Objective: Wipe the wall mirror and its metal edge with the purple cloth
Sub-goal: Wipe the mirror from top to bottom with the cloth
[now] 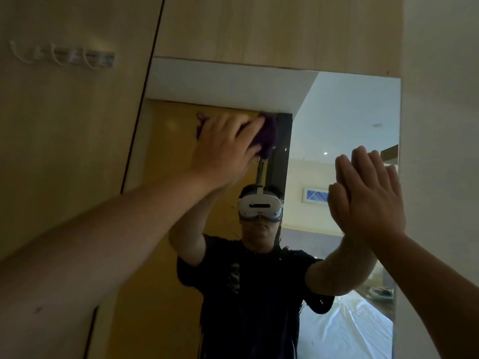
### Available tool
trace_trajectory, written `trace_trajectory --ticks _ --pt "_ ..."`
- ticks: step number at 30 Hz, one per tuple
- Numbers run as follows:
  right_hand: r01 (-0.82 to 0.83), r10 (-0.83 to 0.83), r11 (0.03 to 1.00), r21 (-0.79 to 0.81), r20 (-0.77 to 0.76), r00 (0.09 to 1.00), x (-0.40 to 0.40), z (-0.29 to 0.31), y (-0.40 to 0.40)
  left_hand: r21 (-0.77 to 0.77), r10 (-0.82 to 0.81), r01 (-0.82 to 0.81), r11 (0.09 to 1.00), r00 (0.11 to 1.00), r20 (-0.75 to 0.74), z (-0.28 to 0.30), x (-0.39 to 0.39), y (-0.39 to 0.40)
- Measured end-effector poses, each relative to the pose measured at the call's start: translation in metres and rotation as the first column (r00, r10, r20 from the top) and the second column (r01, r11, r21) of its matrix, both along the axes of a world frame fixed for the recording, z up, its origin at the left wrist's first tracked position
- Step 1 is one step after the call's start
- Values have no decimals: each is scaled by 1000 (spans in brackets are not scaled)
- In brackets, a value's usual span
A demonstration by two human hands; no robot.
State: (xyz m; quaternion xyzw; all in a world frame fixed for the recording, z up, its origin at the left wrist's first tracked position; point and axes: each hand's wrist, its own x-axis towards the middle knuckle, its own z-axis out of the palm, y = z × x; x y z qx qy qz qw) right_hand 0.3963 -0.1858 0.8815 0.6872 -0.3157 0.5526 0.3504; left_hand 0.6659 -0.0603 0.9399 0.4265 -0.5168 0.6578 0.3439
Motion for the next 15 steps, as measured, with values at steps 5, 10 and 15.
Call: trace_trajectory --ticks 5,10,15 --pt "-30 30 999 -25 15 999 0 -1 -5 52 71 -62 997 979 -189 121 -44 -1" --pt "-55 55 997 -46 17 998 1 0 -7 162 131 -102 982 975 -182 121 -53 -26" --pt "-55 56 998 -35 14 998 -2 0 -8 195 136 -122 973 989 -63 75 -48 -30"
